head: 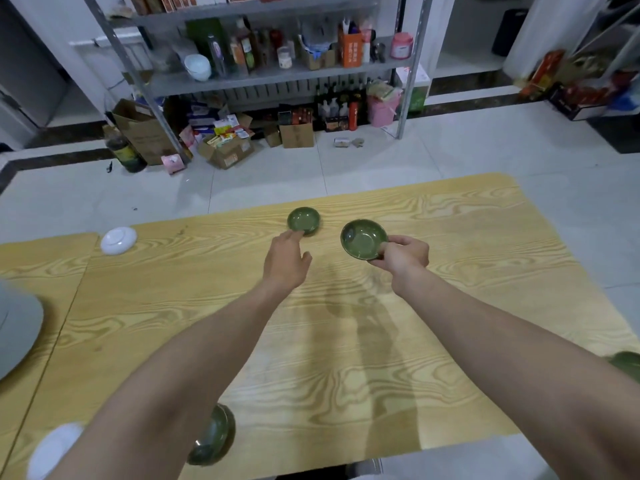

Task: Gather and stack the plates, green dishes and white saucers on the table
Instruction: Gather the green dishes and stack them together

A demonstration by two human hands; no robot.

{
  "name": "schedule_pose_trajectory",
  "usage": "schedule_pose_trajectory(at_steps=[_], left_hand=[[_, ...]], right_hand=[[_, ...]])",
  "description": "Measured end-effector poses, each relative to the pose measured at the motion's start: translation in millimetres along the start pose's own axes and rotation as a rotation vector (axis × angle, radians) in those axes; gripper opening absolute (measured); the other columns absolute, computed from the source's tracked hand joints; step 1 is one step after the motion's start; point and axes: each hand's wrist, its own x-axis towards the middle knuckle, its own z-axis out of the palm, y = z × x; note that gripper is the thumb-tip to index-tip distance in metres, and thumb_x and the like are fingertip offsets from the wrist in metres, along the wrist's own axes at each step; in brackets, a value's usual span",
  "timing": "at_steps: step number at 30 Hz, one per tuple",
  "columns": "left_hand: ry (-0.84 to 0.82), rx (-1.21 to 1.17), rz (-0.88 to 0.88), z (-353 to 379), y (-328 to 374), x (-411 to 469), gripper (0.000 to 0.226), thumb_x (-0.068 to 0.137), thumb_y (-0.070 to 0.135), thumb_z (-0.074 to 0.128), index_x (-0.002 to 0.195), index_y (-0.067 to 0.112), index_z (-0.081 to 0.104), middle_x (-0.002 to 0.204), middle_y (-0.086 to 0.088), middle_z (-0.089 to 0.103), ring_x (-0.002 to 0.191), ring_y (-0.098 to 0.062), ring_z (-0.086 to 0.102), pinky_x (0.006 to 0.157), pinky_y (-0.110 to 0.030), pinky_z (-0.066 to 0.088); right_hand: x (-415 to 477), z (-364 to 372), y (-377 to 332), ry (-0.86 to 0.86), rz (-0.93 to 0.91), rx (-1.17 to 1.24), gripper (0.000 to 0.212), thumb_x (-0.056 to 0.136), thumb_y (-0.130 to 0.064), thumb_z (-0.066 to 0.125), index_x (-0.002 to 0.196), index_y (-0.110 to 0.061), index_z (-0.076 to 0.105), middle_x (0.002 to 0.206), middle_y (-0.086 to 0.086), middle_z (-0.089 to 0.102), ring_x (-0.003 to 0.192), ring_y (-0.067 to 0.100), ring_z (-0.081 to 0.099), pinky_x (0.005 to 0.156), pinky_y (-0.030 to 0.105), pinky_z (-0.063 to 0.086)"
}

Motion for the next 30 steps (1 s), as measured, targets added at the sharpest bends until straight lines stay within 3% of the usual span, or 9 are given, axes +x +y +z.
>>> schedule_pose_trajectory(at_steps=[6, 11, 14, 20, 24, 30], left_hand=[[0.026, -0.289, -0.306, 18, -6, 54, 0.053, 0.097, 0.015, 0.058, 0.147, 0.012, 0.042, 0.144, -0.016, 0.045, 0.133, -0.030, 0.045, 0.103, -0.033, 0.039], [-0.015, -0.410, -0.446, 44, -20, 88, 0.055, 0.100, 0.014, 0.054, 0.151, 0.015, 0.034, 0.146, -0.016, 0.040, 0.124, -0.034, 0.052, 0.104, -0.041, 0.045], [0.017, -0.507, -0.542, 59, -28, 105, 0.054, 0.099, 0.017, 0.055, 0.150, 0.014, 0.036, 0.147, -0.016, 0.042, 0.129, -0.033, 0.048, 0.103, -0.035, 0.042], [0.093, -0.648, -0.633, 80, -45, 145, 0.058, 0.096, 0.020, 0.061, 0.149, 0.015, 0.039, 0.138, -0.012, 0.057, 0.121, -0.032, 0.059, 0.107, -0.042, 0.044], [0.159, -0.770, -0.635, 94, -50, 160, 0.046, 0.095, 0.000, 0.056, 0.137, 0.016, 0.054, 0.125, -0.010, 0.063, 0.111, -0.030, 0.064, 0.096, -0.043, 0.054], [0.221, -0.842, -0.684, 104, -57, 165, 0.053, 0.091, -0.013, 0.048, 0.135, 0.015, 0.058, 0.126, -0.009, 0.064, 0.111, -0.029, 0.064, 0.093, -0.045, 0.056]], right_hand=[[34, 17, -1, 0.030, 0.027, 0.002, 0.033, 0.074, 0.014, 0.068, 0.102, -0.005, 0.070, 0.105, 0.017, 0.069, 0.050, 0.023, 0.071, 0.057, 0.027, 0.061], [58, 37, 5, -0.026, 0.024, -0.035, 0.030, 0.074, 0.013, 0.071, 0.093, -0.009, 0.069, 0.100, 0.020, 0.070, 0.057, 0.023, 0.072, 0.063, 0.030, 0.062], [72, 49, 7, -0.038, 0.027, -0.037, 0.028, 0.074, 0.013, 0.071, 0.088, -0.011, 0.067, 0.098, 0.021, 0.070, 0.062, 0.024, 0.073, 0.062, 0.029, 0.061], [95, 67, 13, -0.036, 0.037, -0.058, 0.028, 0.071, 0.013, 0.072, 0.090, -0.008, 0.069, 0.090, 0.017, 0.072, 0.059, 0.020, 0.072, 0.057, 0.028, 0.059], [104, 71, 18, -0.037, 0.046, -0.063, 0.028, 0.071, 0.013, 0.072, 0.090, -0.008, 0.069, 0.081, 0.013, 0.072, 0.059, 0.021, 0.073, 0.056, 0.029, 0.060], [104, 75, 22, -0.060, 0.039, -0.087, 0.028, 0.073, 0.012, 0.070, 0.089, -0.011, 0.069, 0.073, 0.009, 0.073, 0.059, 0.021, 0.073, 0.059, 0.033, 0.061]])
